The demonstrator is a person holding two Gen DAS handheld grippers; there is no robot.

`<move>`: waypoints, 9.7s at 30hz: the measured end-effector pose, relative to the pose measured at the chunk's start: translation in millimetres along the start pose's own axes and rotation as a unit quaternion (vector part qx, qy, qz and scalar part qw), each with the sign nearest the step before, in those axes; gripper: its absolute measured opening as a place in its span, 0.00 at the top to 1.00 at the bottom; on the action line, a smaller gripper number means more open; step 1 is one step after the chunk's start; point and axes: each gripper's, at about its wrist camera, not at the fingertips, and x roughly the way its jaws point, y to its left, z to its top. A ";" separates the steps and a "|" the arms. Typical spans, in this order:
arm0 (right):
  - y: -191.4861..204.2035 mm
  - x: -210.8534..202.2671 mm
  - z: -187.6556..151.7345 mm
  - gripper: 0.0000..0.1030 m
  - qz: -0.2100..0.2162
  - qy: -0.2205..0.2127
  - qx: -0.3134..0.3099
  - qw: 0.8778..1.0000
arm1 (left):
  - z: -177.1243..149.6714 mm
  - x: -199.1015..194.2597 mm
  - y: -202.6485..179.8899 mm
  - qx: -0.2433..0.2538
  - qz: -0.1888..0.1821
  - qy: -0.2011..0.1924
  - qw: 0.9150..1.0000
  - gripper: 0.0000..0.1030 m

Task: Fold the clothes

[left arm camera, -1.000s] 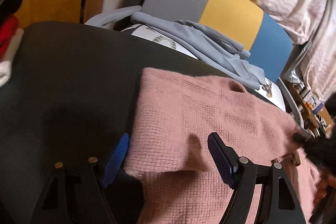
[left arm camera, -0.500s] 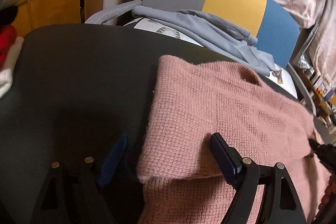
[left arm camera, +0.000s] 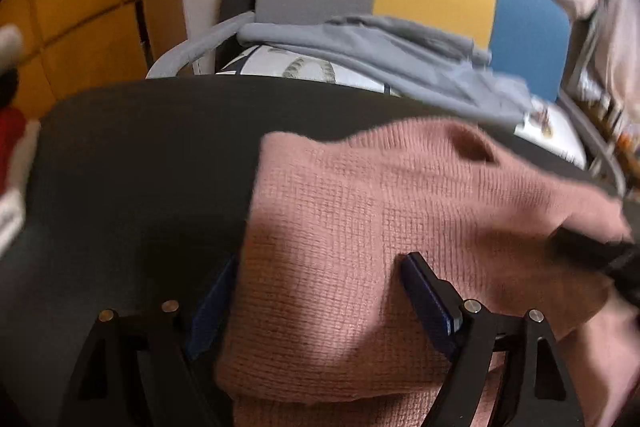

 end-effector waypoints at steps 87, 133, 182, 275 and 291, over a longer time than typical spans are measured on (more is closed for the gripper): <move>-454.5 -322.5 -153.5 0.95 -0.255 -0.207 0.593 0.735 | -35.5 -24.9 -53.0 0.127 -0.060 -0.004 0.990 0.00; -124.1 -96.3 -75.2 0.84 -0.146 0.003 0.139 0.979 | 12.9 -54.9 -112.5 0.023 -0.228 0.055 0.972 0.00; -190.1 -120.9 -94.3 0.88 -0.067 -0.059 0.256 0.963 | -15.3 -16.8 -95.0 0.063 -0.212 0.051 0.974 0.87; -117.2 -102.2 -51.2 0.76 -0.060 0.007 0.066 0.996 | -20.2 -48.0 -127.7 0.245 -0.110 -0.010 0.963 0.60; -110.1 -198.8 -160.9 0.75 -0.137 -0.027 0.059 0.988 | -94.8 -109.6 -9.4 0.223 -0.055 -0.015 0.973 0.17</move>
